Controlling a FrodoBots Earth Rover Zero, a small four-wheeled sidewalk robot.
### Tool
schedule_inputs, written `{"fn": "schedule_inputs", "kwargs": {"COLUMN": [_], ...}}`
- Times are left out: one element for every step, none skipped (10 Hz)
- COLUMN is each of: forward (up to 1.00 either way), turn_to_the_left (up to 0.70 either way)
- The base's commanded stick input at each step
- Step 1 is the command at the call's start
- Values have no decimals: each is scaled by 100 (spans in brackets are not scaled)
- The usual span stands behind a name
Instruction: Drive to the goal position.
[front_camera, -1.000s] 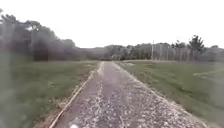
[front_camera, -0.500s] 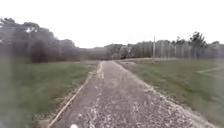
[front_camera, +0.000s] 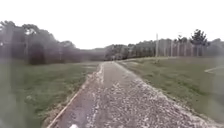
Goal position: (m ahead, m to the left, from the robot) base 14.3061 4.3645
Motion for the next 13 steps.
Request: {"fn": "schedule_inputs", "kwargs": {"forward": [85,85,85,85,85,85,85,85,85,85,85,85,85], "turn_to_the_left": [0,0,0,0,0,0,0,0,0,0,0,0,0]}}
